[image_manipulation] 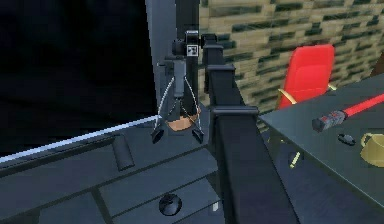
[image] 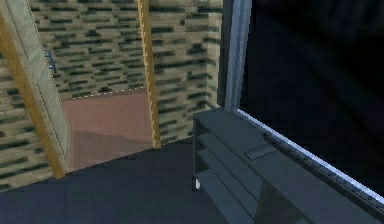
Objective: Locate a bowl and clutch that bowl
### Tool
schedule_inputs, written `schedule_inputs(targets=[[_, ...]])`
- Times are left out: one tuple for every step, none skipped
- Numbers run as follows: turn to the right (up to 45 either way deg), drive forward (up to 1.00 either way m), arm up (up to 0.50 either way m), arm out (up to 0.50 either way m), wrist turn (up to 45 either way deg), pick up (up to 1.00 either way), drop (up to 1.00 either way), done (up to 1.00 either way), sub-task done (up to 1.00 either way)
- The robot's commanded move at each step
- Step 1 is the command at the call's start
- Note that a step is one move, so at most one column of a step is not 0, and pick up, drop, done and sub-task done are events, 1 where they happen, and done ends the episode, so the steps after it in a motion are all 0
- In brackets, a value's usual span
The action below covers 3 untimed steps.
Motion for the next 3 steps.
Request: schedule_inputs(targets=[[0.0, 0.00, 0.00, 0.00, 45.0, 0.00, 0.00, 0.00, 0.00], [0.0, 0.00, 0.00, 0.00, 45.0, 0.00, 0.00, 0.00, 0.00], [0.0, 0.00, 0.00, 0.00, 45.0, 0.00, 0.00, 0.00, 0.00]])
